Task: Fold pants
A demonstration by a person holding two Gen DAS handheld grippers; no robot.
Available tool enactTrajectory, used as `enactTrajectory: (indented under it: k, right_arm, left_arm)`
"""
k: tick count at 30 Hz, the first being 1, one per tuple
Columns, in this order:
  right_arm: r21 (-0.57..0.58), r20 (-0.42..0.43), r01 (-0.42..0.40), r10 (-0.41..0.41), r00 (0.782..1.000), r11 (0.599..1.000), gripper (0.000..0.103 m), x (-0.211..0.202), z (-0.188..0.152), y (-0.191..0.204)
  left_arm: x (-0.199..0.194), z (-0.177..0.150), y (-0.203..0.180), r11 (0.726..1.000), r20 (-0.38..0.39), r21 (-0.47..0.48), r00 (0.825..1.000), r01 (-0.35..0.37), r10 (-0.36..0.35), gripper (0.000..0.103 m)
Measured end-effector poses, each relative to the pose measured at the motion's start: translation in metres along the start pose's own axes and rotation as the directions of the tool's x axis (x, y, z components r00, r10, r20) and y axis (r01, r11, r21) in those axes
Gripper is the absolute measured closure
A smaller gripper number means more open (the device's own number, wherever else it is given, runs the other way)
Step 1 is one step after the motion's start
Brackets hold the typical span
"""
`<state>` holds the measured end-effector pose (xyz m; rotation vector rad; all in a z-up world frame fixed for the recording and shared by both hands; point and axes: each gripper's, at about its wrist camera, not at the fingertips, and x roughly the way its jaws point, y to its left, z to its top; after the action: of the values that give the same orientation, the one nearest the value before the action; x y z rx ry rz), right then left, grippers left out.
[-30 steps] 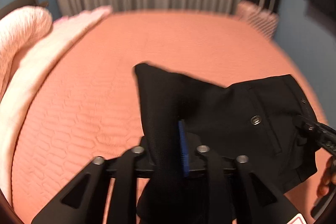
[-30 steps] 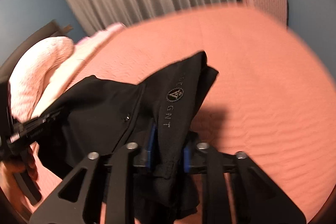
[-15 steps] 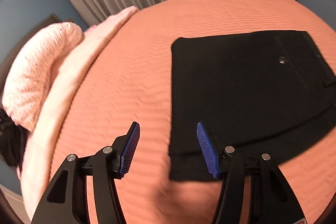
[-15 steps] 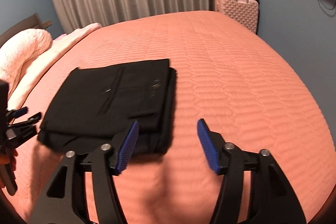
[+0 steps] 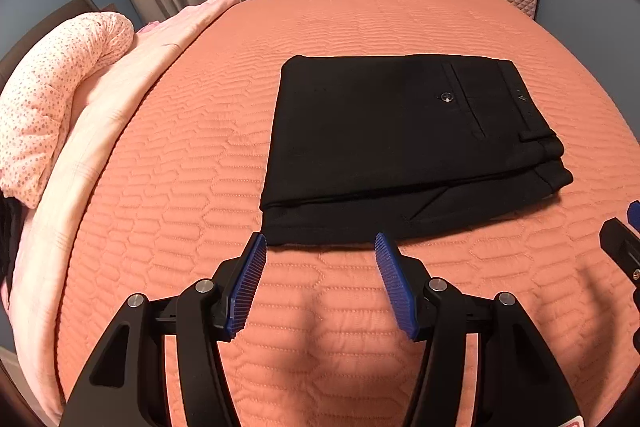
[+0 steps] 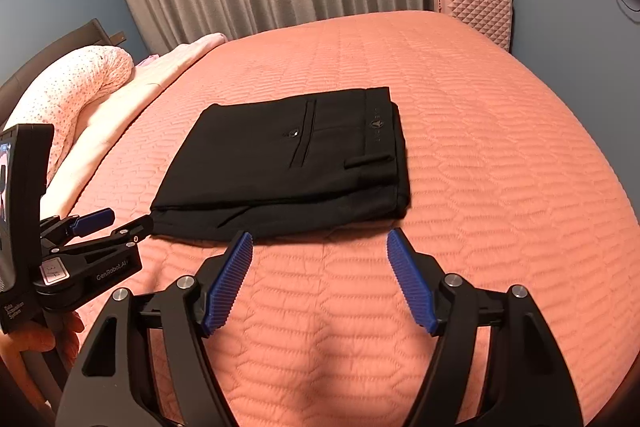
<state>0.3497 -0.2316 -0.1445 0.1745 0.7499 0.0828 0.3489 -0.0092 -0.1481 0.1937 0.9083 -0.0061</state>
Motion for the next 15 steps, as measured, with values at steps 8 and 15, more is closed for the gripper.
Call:
enactTrajectory:
  k: [8,15]
  right_arm:
    - [-0.04,-0.017,0.007,-0.008,1.0,0.999,0.017,0.01,0.003,-0.005]
    - [0.038,-0.076,0.012,-0.009,0.997,0.999,0.012,0.066,0.048,-0.055]
  left_arm:
    - [0.017,0.004,0.013,0.999,-0.008,-0.031,1.0,0.007,-0.008,0.038]
    - [0.096,0.031,0.084,0.936,-0.086,-0.287,0.968,0.202,-0.235,0.023]
